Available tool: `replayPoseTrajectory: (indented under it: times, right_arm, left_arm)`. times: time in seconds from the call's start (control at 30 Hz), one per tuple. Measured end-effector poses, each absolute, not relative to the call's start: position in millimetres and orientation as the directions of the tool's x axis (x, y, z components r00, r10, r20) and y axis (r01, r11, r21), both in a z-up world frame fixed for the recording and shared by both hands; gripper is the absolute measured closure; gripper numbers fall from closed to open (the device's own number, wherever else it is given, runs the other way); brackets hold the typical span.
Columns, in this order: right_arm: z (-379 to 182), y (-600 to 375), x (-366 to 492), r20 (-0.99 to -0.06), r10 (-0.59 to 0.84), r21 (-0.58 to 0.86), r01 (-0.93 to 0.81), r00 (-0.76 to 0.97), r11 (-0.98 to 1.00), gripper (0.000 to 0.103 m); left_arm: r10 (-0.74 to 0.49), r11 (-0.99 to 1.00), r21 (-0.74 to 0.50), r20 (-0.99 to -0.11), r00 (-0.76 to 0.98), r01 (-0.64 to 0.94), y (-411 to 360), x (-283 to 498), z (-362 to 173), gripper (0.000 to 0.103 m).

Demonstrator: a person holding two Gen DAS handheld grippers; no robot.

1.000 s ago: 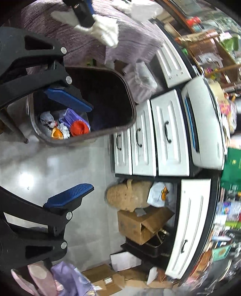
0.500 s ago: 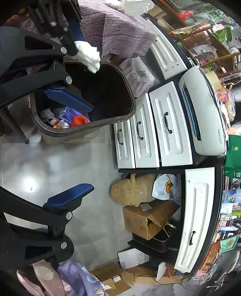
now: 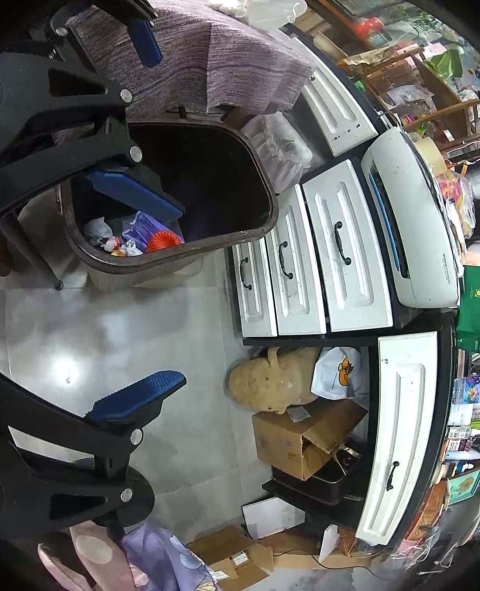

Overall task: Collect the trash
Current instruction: 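Carry the tissue and receipt over the black bin and open both grippers, then return to the table and grasp the white face mask with the right gripper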

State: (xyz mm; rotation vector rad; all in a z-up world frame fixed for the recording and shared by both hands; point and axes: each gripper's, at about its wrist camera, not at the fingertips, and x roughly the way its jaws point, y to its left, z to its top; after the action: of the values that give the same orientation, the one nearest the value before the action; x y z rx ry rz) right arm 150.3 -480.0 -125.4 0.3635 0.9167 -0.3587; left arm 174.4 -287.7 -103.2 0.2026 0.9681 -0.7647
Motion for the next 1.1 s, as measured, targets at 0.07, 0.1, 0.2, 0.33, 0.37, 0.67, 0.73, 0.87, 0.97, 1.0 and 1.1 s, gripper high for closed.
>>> replayPoseTrajectory:
  times: [0.07,0.1,0.2,0.33,0.37,0.67,0.73,0.87,0.97,1.0,1.1]
  right_arm:
    - [-125.6,-478.7,151.5,-0.817,-0.14,0.155,0.446,0.56,0.882,0.019]
    - [-125.5,-477.6,152.1,-0.817,-0.137,0.156,0.443,0.56,0.883,0.019]
    - [-124.1,-473.0,154.1,-0.815,-0.13,0.159,0.434,0.565,0.887,0.016]
    - [-118.0,-465.2,157.8,-0.809,-0.105,0.177,0.41,0.578,0.895,0.015]
    - [-115.8,-462.6,158.9,-0.806,-0.098,0.183,0.403,0.584,0.897,0.015]
    - [-84.0,-411.0,176.3,-0.759,-0.007,0.205,0.249,0.651,0.947,0.014]
    - [-75.6,-397.0,180.1,-0.745,0.014,0.201,0.205,0.667,0.958,0.014]
    - [-59.7,-368.0,188.4,-0.718,0.067,0.202,0.116,0.693,0.972,0.012]
    - [-51.2,-345.8,196.7,-0.708,0.107,0.197,0.05,0.698,0.979,0.011]
    - [-48.8,-339.8,199.7,-0.705,0.12,0.199,0.032,0.699,0.98,0.011]
    - [-41.7,-319.0,208.9,-0.698,0.165,0.202,-0.03,0.697,0.979,0.011]
  left_arm:
    - [-0.504,0.727,-0.169,-0.789,0.351,0.665,-282.8,171.3,-97.2,0.008]
    - [-0.507,0.728,-0.165,-0.783,0.361,0.665,-280.9,169.4,-94.3,0.007]
    - [-0.513,0.736,-0.141,-0.755,0.409,0.662,-270.8,162.8,-81.2,0.006]
    - [-0.517,0.748,-0.135,-0.733,0.442,0.65,-254.9,158.0,-69.5,0.006]
    - [-0.515,0.752,-0.135,-0.731,0.447,0.646,-251.6,157.5,-67.2,0.006]
    - [-0.472,0.819,-0.119,-0.694,0.543,0.561,-198.9,154.0,-50.8,0.006]
    - [-0.452,0.84,-0.111,-0.684,0.573,0.531,-182.2,154.7,-47.3,0.006]
    - [-0.406,0.879,-0.108,-0.68,0.611,0.464,-151.8,159.7,-44.9,0.006]
    - [-0.374,0.904,-0.118,-0.682,0.629,0.41,-128.5,165.7,-43.9,0.006]
    - [-0.366,0.911,-0.122,-0.681,0.635,0.394,-121.2,167.0,-42.9,0.006]
    - [-0.329,0.931,-0.115,-0.675,0.66,0.347,-97.4,171.3,-39.1,0.006]
